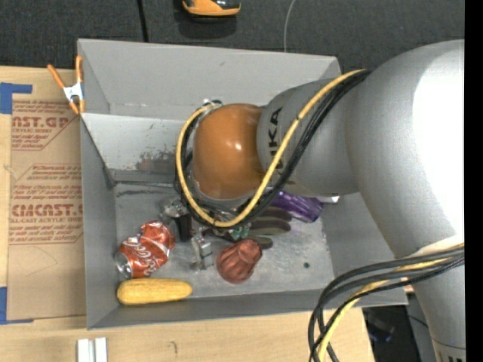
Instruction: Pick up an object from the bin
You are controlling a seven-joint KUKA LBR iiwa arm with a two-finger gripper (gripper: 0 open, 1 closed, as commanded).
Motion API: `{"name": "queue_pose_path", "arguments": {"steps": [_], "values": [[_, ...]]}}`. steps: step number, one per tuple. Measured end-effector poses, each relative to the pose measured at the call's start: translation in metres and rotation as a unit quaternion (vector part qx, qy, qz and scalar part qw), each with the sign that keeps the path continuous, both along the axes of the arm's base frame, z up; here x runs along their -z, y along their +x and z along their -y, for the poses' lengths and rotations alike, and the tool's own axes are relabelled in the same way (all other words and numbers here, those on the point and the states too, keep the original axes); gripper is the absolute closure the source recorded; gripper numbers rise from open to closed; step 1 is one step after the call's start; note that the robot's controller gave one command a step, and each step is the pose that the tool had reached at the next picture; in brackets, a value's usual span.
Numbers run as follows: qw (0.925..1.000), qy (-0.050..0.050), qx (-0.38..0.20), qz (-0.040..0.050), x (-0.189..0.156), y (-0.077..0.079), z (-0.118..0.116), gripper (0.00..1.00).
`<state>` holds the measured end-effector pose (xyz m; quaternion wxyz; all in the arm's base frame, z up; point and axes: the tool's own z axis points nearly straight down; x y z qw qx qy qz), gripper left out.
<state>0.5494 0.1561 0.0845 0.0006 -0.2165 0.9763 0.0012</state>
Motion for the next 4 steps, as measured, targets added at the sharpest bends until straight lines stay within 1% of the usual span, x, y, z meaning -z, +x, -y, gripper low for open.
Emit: {"name": "queue_pose_path", "arguments": {"steps": [1, 2, 3, 4], "values": [[0.9999, 0.0, -0.014, -0.0005, -0.028, 0.0, 0.035, 0.0], [0.9996, -0.001, -0.027, 0.0026, -0.034, -0.004, 0.052, 0.0], [0.9993, 0.001, 0.038, 0.0005, -0.021, 0.006, 0.062, 0.0], [0.9965, 0.0, 0.084, 0.0001, -0.005, 0.012, 0.079, 0.0]]}}
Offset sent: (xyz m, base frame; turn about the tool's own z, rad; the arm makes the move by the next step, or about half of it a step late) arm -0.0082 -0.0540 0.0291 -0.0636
